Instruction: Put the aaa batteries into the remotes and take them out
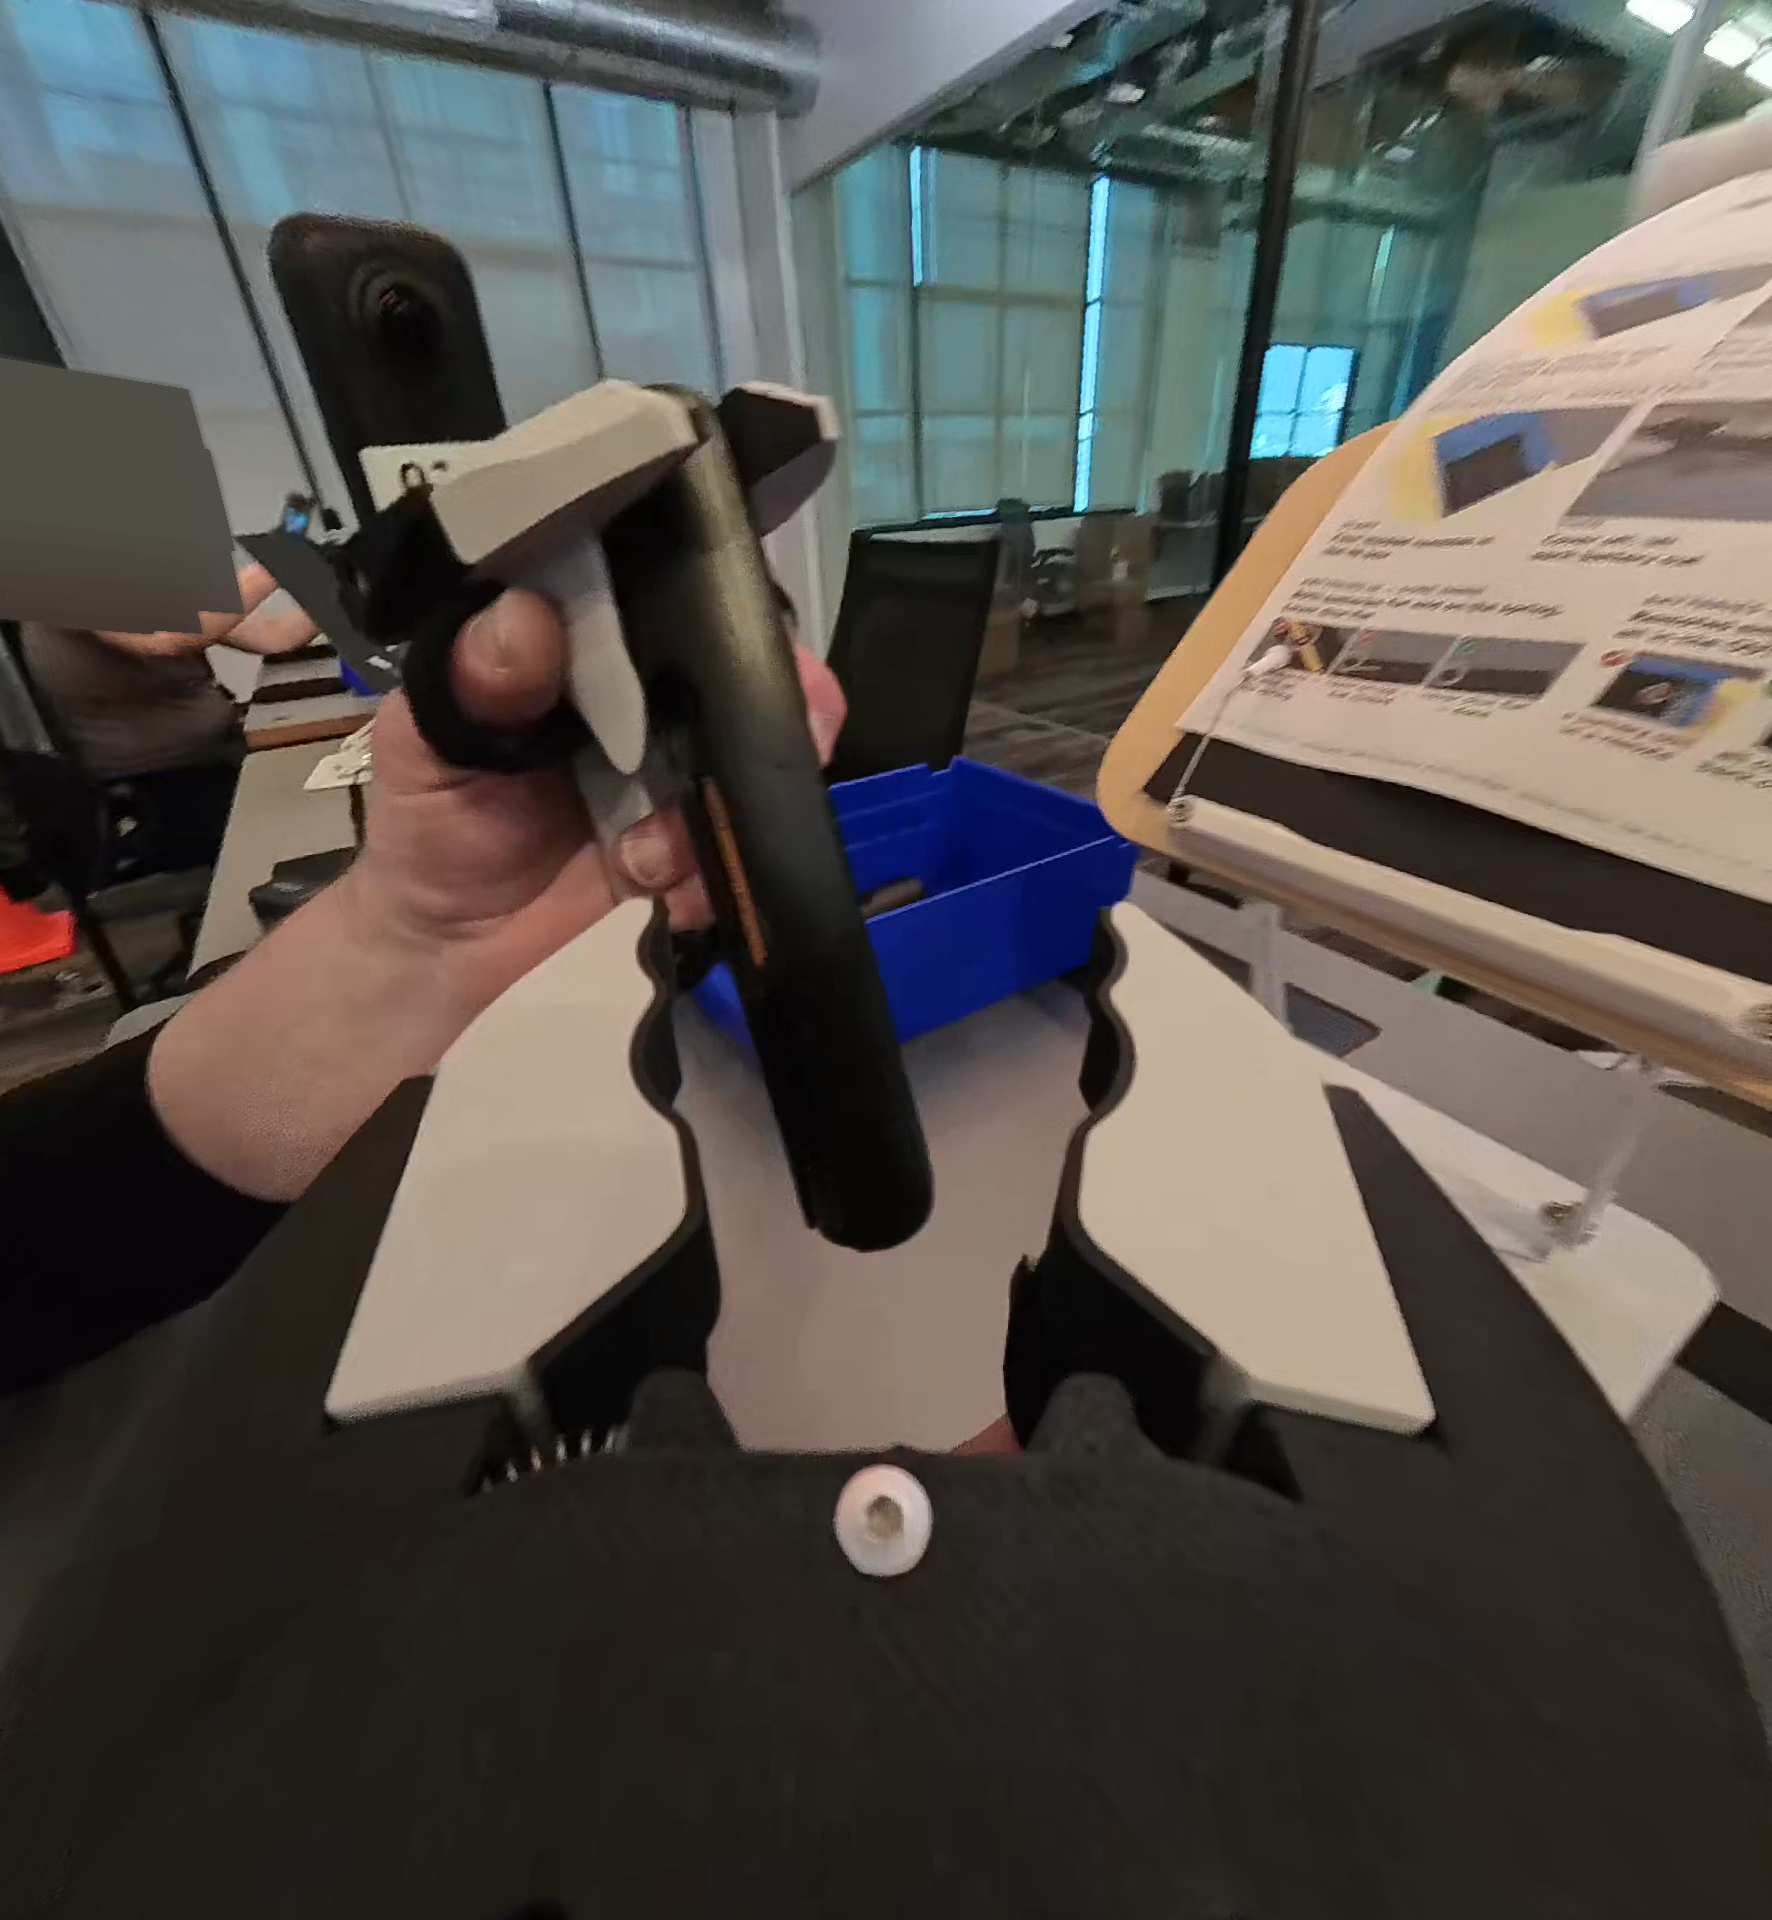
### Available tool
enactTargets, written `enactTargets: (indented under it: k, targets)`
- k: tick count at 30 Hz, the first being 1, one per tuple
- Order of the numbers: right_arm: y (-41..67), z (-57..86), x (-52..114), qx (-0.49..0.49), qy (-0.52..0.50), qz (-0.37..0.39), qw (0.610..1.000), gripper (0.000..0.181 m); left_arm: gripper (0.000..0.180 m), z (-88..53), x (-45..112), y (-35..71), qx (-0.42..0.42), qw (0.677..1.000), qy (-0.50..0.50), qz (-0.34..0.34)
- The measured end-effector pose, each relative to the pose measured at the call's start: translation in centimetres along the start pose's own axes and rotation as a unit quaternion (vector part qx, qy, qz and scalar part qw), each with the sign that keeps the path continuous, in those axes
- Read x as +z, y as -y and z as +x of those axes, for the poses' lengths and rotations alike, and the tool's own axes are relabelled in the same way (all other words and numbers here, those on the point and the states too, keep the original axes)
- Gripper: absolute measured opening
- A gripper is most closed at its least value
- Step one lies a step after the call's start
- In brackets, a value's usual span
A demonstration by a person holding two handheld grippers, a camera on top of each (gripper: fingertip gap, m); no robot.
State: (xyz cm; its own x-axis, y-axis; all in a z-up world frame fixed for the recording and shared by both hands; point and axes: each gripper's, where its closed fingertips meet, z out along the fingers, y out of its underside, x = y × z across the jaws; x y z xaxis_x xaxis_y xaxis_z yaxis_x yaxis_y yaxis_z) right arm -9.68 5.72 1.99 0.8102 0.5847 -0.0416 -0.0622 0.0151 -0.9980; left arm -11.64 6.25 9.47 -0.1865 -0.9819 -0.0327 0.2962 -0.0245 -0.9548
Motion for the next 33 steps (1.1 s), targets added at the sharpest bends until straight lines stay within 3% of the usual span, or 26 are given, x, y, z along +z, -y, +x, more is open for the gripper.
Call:
enactTargets:
  k: [6,11,15,33]
  targets:
    - [-0.8,-1.1,1.2,0.006,0.012,-0.011,1.0,0.065,0.024,0.2,0.4,-0.7,-0.022,1.0,-0.014,-0.002]
    - [-1.4,-2.8,1.9,0.024,0.063,-0.015,0.998,0.038,0.024,1.6,1.3,-1.3,-0.026,0.999,-0.038,-0.016]
    - [-0.9,-3.1,1.7,0.076,0.097,0.008,0.992,0.032,0.024,2.3,1.6,-1.4,-0.019,0.998,-0.05,-0.016]
    - [0.4,-3.1,1.8,0.195,0.105,0.04,0.974,0.047,0.024,4.5,1.6,0.5,0.154,0.988,-0.001,0.001]
